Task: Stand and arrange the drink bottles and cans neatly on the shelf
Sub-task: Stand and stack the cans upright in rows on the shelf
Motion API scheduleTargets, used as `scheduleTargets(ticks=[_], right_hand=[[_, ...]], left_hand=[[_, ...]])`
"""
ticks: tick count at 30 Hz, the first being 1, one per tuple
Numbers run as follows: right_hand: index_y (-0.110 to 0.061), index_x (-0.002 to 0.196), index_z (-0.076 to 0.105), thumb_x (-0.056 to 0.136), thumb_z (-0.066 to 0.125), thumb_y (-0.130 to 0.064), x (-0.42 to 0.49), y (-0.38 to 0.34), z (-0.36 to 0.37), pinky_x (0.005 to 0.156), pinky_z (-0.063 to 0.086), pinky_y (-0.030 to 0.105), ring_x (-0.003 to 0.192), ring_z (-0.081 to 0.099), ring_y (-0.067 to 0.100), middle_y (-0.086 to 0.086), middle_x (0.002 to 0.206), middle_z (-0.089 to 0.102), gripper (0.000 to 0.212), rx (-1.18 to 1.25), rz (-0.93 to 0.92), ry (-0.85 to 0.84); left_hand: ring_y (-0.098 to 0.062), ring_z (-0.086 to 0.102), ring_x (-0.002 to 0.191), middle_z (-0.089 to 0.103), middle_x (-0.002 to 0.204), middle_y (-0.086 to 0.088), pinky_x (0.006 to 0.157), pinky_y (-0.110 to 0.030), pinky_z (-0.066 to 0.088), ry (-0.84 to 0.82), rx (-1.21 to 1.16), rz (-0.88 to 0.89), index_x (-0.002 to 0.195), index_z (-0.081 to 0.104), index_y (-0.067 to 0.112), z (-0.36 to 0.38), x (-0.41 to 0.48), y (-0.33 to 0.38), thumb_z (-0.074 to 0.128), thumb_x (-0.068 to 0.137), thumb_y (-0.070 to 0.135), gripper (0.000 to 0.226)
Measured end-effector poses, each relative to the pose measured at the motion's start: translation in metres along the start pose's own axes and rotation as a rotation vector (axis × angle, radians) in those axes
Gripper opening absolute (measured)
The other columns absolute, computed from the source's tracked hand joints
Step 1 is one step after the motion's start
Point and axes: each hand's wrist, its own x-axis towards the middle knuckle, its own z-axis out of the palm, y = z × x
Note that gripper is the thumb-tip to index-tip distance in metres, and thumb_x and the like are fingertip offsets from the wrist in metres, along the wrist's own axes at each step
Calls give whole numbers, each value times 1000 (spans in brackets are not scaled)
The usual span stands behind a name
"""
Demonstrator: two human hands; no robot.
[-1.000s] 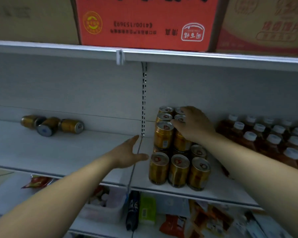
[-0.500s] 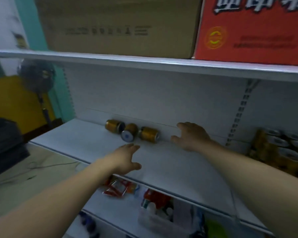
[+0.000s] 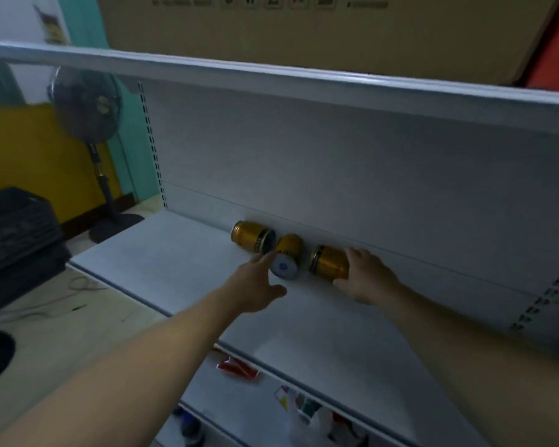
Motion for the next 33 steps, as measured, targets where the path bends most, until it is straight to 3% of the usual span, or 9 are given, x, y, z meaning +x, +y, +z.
scheduleTargets(ticks=[3,6,10,15,18,22,28,31,33], right_hand=[[-12,153,12,87,64,-48,26,1,23,106,37,41,133,35,34,15,151,24,92,-11,21,0],[-11,142,30,84,70,-39,39,5,37,99,41,40,125,40,34,15,139,32,76,-12,32,105],[-15,135,35,81,74,-33,37,3,44,89,44,35,115,52,33,14,129,44,69,166,61,88],[-21,130,36,74,76,-46,5,-6,52,82,45,34,108,56,33,10,122,45,73,366,243,155],[-24,127,38,73,77,-46,-20,-13,55,82,45,34,106,56,32,8,117,46,70,428,330,192],[-25,121,45,71,81,-37,-60,-21,59,75,40,29,97,54,27,4,110,43,63,566,409,274],[-23,136,43,77,79,-26,-116,-26,48,89,43,30,116,49,23,5,129,40,69,847,557,566],[-23,146,31,77,79,-18,-148,-21,32,94,43,31,123,48,24,7,141,42,85,1020,658,679],[-21,148,29,79,79,-18,-172,-12,17,92,40,30,125,47,26,7,143,43,85,1071,716,749]], left_hand=[[-37,20,142,6,159,-9,112,-42,26,3,3,38,151,3,33,3,38,3,59,90,37,83],[-38,8,145,-4,160,-11,115,-42,18,-55,118,55,151,5,34,6,66,6,50,96,38,71],[-36,31,132,33,145,-16,107,-41,29,23,-12,10,142,30,22,16,81,-7,55,91,41,60],[-39,41,124,20,146,-15,92,-39,43,8,-305,-106,146,14,16,16,86,-10,65,84,30,82],[-40,40,127,5,154,-18,87,-33,44,-196,-158,-37,151,0,29,11,86,-11,65,82,27,95],[-34,51,118,43,141,-17,95,-34,44,-331,121,184,151,-3,27,12,70,-16,59,83,26,93],[-27,56,100,51,118,-10,80,-37,52,-407,-325,127,148,20,25,11,41,-11,66,84,26,79],[-31,57,102,47,131,-13,80,-40,54,-455,-678,33,149,17,31,15,19,14,68,84,22,83],[-29,59,99,49,124,-11,79,-40,55,-498,-790,67,149,9,35,20,5,40,71,80,10,96]])
